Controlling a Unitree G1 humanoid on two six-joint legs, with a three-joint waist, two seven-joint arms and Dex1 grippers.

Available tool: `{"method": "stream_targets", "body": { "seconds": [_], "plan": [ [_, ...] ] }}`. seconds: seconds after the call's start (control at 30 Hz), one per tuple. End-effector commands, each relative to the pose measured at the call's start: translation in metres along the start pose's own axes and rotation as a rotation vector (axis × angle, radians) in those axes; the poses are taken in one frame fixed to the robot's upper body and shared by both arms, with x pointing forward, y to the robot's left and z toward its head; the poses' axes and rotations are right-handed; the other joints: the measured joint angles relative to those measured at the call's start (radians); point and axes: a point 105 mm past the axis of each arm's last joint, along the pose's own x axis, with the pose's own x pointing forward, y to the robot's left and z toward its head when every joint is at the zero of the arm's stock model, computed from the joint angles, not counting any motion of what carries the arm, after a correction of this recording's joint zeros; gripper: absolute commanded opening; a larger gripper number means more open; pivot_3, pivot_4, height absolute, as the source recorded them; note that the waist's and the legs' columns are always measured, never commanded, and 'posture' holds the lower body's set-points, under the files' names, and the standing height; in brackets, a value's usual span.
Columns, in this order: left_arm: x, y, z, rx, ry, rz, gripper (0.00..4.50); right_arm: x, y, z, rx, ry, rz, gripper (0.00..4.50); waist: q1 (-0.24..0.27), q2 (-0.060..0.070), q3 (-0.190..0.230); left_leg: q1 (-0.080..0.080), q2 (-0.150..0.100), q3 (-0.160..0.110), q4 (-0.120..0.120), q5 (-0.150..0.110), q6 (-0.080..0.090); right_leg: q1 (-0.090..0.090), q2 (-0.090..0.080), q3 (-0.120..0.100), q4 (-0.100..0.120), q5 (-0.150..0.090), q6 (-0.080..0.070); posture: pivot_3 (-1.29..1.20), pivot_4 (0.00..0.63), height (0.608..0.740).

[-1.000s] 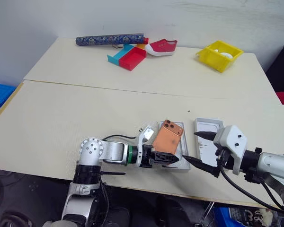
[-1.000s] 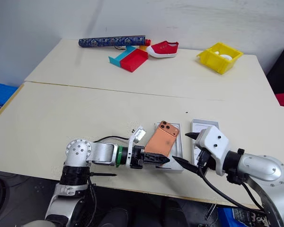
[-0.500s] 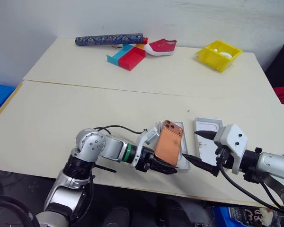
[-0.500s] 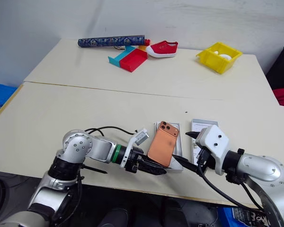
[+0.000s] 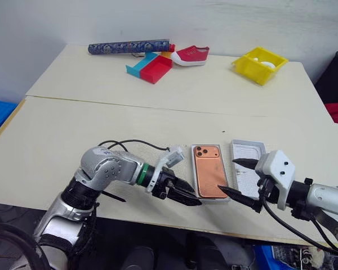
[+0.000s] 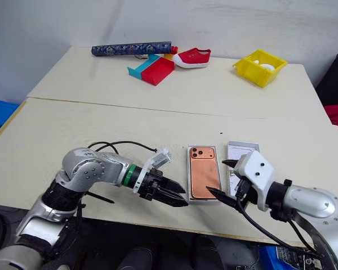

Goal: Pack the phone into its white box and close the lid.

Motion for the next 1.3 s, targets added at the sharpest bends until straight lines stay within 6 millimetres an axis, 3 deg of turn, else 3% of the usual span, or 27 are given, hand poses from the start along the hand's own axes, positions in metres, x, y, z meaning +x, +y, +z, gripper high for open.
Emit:
{"method": "stream_targets", "body": {
  "seconds": [0.03, 0.17, 0.23, 0.37, 0.4, 0.5, 0.6, 0.7, 1.07, 1.17, 1.3],
  "plan": [
    [-0.02, -0.002, 0.011, 0.114, -0.055, 0.033, 3.4, -0.008, -0.005, 0.007, -0.033, -0.004, -0.048, 4.5, 0.0, 0.0, 0.0, 0.0, 0.0, 0.0, 0.0, 0.0, 0.0, 0.0, 0.0, 0.0, 0.0, 0.0, 0.0, 0.0, 0.15, 0.74],
    [-0.044, -0.001, 0.023, 0.254, -0.173, 0.073, 3.4, -0.014, -0.012, 0.005, 0.014, 0.002, -0.12, 4.5, 0.002, 0.001, 0.001, 0.0, 0.0, 0.0, 0.0, 0.0, 0.001, 0.0, 0.0, 0.0, 0.0, 0.0, 0.0, 0.0, 0.15, 0.74],
    [-0.065, -0.008, 0.028, 0.366, -0.233, 0.059, 3.4, -0.02, -0.022, 0.0, 0.105, 0.016, -0.224, 4.5, 0.003, 0.001, 0.001, -0.001, 0.0, 0.0, 0.0, 0.0, 0.001, 0.0, 0.0, 0.0, -0.001, 0.0, 0.0, 0.0, 0.15, 0.74],
    [-0.089, -0.017, 0.037, 0.532, -0.26, 0.031, 4.23, -0.018, -0.037, -0.013, 0.257, 0.048, -0.395, 4.5, 0.002, 0.001, 0.001, -0.002, 0.001, -0.001, 0.0, 0.0, 0.001, -0.001, -0.001, 0.0, -0.001, 0.0, -0.001, 0.0, 0.15, 0.74],
    [-0.09, -0.016, 0.038, 0.57, -0.252, 0.042, 4.49, -0.016, -0.039, -0.015, 0.283, 0.052, -0.418, 4.5, 0.003, 0.002, 0.001, -0.001, 0.0, 0.0, 0.0, 0.0, 0.001, -0.001, -0.001, 0.0, -0.001, 0.0, -0.001, 0.0, 0.15, 0.74],
    [-0.087, -0.003, 0.04, 0.729, -0.201, 0.133, 4.49, -0.003, -0.043, -0.025, 0.378, 0.069, -0.484, 4.5, 0.002, 0.002, 0.002, -0.002, 0.0, 0.0, 0.001, -0.001, 0.002, 0.0, -0.001, 0.0, -0.001, 0.0, -0.001, 0.0, 0.15, 0.74],
    [-0.081, 0.001, 0.043, 0.779, -0.2, 0.14, 4.5, 0.011, -0.045, -0.033, 0.415, 0.094, -0.517, 3.9, 0.002, 0.002, 0.002, -0.002, 0.0, 0.0, 0.001, -0.001, 0.002, -0.001, -0.001, 0.0, -0.001, 0.0, -0.001, 0.0, 0.15, 0.74],
    [-0.079, 0.0, 0.051, 0.792, -0.244, 0.139, 4.5, 0.019, -0.052, -0.038, 0.427, 0.111, -0.567, 2.91, -0.002, 0.003, 0.002, -0.004, 0.0, 0.0, 0.001, -0.001, 0.003, -0.003, -0.001, 0.0, -0.001, 0.0, 0.0, 0.0, 0.15, 0.74],
    [-0.072, 0.001, 0.053, 0.815, -0.252, 0.149, 4.5, 0.043, -0.049, -0.061, 0.473, 0.16, -0.574, 2.91, -0.024, 0.003, 0.002, -0.007, -0.001, -0.001, 0.005, -0.001, 0.004, -0.004, 0.0, -0.001, 0.002, 0.002, 0.003, 0.0, 0.15, 0.74],
    [-0.071, 0.003, 0.052, 0.811, -0.254, 0.152, 4.5, 0.043, -0.051, -0.066, 0.456, 0.177, -0.599, 2.26, -0.025, 0.003, 0.002, -0.007, -0.001, 0.0, 0.005, 0.0, 0.004, -0.004, 0.0, 0.0, 0.003, 0.002, 0.003, 0.0, 0.15, 0.74],
    [-0.069, 0.004, 0.048, 0.807, -0.25, 0.153, 4.5, 0.042, -0.048, -0.063, 0.448, 0.17, -0.608, 0.89, -0.026, 0.003, 0.002, -0.007, -0.001, 0.0, 0.005, 0.0, 0.004, -0.004, 0.0, 0.0, 0.004, 0.002, 0.003, 0.0, 0.15, 0.74]
  ]
}}
